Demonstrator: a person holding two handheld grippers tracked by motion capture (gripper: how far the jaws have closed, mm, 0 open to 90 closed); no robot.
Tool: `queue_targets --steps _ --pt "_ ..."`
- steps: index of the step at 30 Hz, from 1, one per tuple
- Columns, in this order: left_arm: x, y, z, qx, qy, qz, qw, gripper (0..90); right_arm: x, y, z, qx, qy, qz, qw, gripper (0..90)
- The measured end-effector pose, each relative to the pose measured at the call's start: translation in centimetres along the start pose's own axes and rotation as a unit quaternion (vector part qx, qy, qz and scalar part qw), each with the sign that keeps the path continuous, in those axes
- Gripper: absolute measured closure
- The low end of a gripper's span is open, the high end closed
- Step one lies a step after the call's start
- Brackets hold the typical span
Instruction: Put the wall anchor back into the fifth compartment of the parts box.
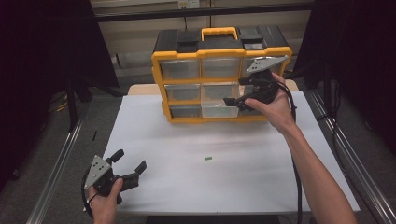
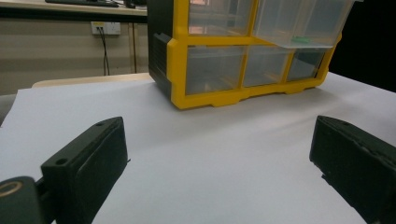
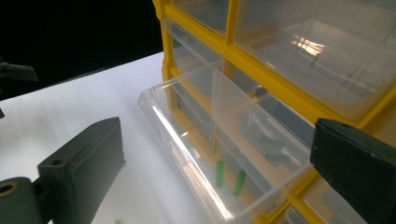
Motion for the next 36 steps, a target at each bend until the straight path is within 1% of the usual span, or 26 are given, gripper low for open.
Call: queue_targets --steps 1,3,4,5,7,8,9,10,12,13,15,18,19,20,23,24,25,26,27,28,29,31,33,34,35,36 --pt "-0.2 -0.2 0.0 -0.005 0.008 0.002 1.0000 4.2 0.0 -0.1 -0.2 0.003 0.001 -0.002 1.0000 2.4" --pt "-0.2 -0.2 0.0 -0.003 0.004 0.000 1.0000 4.2 0.0 -0.4 -0.7 0.009 0.004 -0.008 0.9999 2.6" --pt "-0.1 -0.2 0.0 0.004 -0.004 0.001 1.0000 4.2 -0.1 -0.5 -0.9 0.012 0.005 -0.012 0.9998 2.7" --pt "-0.2 -0.2 0.1 0.003 -0.003 0.002 1.0000 4.2 -0.2 -0.9 -1.3 0.019 0.005 -0.012 0.9997 3.3" --pt "-0.2 -0.2 0.1 0.004 -0.005 0.001 1.0000 4.2 -0.3 -1.1 -1.7 0.021 0.006 -0.012 0.9997 3.4" --pt "-0.2 -0.1 0.1 0.007 -0.011 0.004 0.9999 4.2 -0.4 -1.4 -1.9 0.026 0.007 -0.014 0.9995 3.4" --pt "-0.2 0.0 0.1 0.008 -0.011 0.004 0.9999 4.2 -0.4 -1.5 -2.2 0.030 0.009 -0.015 0.9994 3.1" --pt "-0.3 0.0 0.0 0.002 -0.005 0.005 1.0000 4.2 -0.5 -1.7 -2.4 0.035 0.011 -0.016 0.9992 2.4" --pt "-0.1 0.0 0.1 0.005 -0.009 0.003 0.9999 4.2 -0.9 -1.9 -3.0 0.043 0.014 -0.014 0.9989 2.1" --pt "-0.2 0.0 0.1 0.002 -0.003 0.003 1.0000 4.2 -1.1 -2.0 -3.4 0.042 0.015 -0.017 0.9989 2.4" --pt "-0.1 0.0 0.1 0.003 -0.006 0.002 1.0000 4.3 -1.6 -1.9 -4.1 0.037 0.022 -0.011 0.9990 2.9" --pt "-0.2 0.1 0.0 0.002 -0.005 0.004 1.0000 4.2 -2.5 -1.9 -5.2 0.040 0.017 -0.012 0.9990 3.3" --pt "-0.2 0.0 -0.1 -0.006 0.003 0.003 1.0000 4.2 -2.7 -1.8 -5.6 0.041 0.019 -0.010 0.9989 3.5" --pt "-0.2 0.0 -0.1 -0.006 0.002 0.001 1.0000 4.2 -2.9 -1.7 -6.1 0.042 0.018 -0.010 0.9989 3.4" --pt "-0.2 0.0 0.0 -0.007 0.006 -0.002 1.0000 4.1 -3.2 -1.6 -7.0 0.039 0.022 -0.006 0.9990 3.7" --pt "-0.2 0.0 0.0 -0.005 0.005 0.001 1.0000 4.1 -3.2 -1.5 -7.2 0.032 0.020 -0.003 0.9993 3.3" --pt "0.0 0.0 0.1 0.001 -0.002 0.002 1.0000 4.1 -3.3 -1.4 -7.4 0.032 0.019 -0.005 0.9993 3.4" --pt "0.0 0.0 0.1 0.002 -0.003 0.001 1.0000 4.1 -3.4 -1.3 -7.6 0.039 0.022 -0.003 0.9990 3.6" --pt "0.0 -0.1 0.1 0.004 -0.003 0.000 1.0000 4.1 -3.6 -1.1 -7.8 0.036 0.022 0.003 0.9991 4.1" --pt "0.0 0.0 0.2 0.010 -0.010 0.003 0.9999 4.1 -3.9 -0.9 -8.1 0.031 0.018 0.002 0.9994 5.1" --pt "-0.2 -0.2 0.1 0.002 -0.003 0.001 1.0000 4.1 -4.1 -0.7 -8.3 0.029 0.014 0.001 0.9995 5.3" --pt "-0.2 -0.2 0.1 0.004 -0.004 0.001 1.0000 4.1 -4.6 -0.2 -8.7 0.024 0.015 0.016 0.9995 5.3" --pt "-0.2 -0.2 0.0 0.003 -0.005 -0.001 1.0000 4.1 -5.0 0.5 -9.0 0.014 0.013 0.023 0.9996 5.4" --pt "-0.2 -0.2 0.1 0.004 -0.008 0.001 1.0000 4.1 -5.3 0.9 -9.2 0.006 0.009 0.029 0.9995 6.4" --pt "-0.1 -0.1 0.1 0.007 -0.012 0.001 0.9999 4.1 -5.7 1.3 -9.5 -0.003 0.006 0.041 0.9991 7.9" --pt "-0.2 -0.1 0.1 0.004 -0.007 -0.001 1.0000 4.1 -6.1 1.8 -9.7 -0.014 0.002 0.050 0.9987 8.3"
Point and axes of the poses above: each handheld gripper's, and its own axes: y roughly forward along the jaws, z roughly out of its top, x roughly to its right, the point moved 5 cm from there along y, roughly forward along the jaws, and after that the axes turned 1 degree about -z, right-handed, at the moved point
